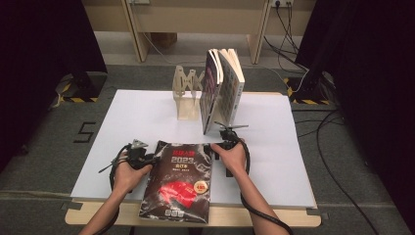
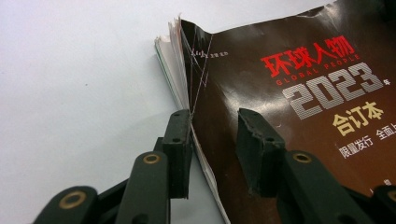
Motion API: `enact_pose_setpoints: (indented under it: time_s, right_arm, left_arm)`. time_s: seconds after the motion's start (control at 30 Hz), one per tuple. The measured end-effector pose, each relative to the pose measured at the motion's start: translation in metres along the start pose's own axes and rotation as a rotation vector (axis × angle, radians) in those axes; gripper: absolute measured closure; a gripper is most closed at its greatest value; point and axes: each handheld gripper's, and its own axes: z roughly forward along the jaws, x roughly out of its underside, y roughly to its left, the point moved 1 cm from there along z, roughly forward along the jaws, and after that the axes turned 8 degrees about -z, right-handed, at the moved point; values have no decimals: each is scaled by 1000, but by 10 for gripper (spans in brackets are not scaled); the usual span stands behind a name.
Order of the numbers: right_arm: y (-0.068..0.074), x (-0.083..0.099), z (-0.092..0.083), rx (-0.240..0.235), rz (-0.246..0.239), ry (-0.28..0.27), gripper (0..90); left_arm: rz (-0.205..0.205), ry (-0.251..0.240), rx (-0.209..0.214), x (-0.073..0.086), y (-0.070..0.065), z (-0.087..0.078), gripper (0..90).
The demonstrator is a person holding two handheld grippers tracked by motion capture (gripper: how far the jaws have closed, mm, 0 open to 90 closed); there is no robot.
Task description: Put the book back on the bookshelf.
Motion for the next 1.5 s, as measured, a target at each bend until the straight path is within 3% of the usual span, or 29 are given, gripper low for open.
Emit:
enact_pose_setpoints:
  time_s: [0.33, 0.57, 0.73, 0.87, 0.97, 1.07, 1.4, 1.5]
  right_arm:
    - [9, -3, -4, 1, -34, 30, 700]
    - [11, -4, -5, -25, -31, 33, 800]
    - [15, -8, -12, -74, -27, 23, 858]
    - [21, -11, -18, -106, -24, -10, 875]
    - [25, -13, -24, -120, -29, -39, 877]
    - [31, -15, -30, -132, -37, -67, 878]
    - [48, -24, -55, -116, -83, -163, 878]
    - [51, -26, -60, -112, -92, -184, 878]
  left_arm:
    - [0, 0, 1, 0, 0, 0, 650]
    - [4, 0, 3, 1, 1, -1, 650]
    - [12, 8, 7, 0, 1, -2, 647]
    - [7, 1, 8, -3, 6, -5, 599]
    - [-34, -30, 3, -7, 12, -12, 522]
    - [-49, -61, 2, -12, 16, -19, 486]
    - [-62, -153, 16, -23, 16, -34, 374]
    - [-70, -153, 25, -23, 16, -34, 371]
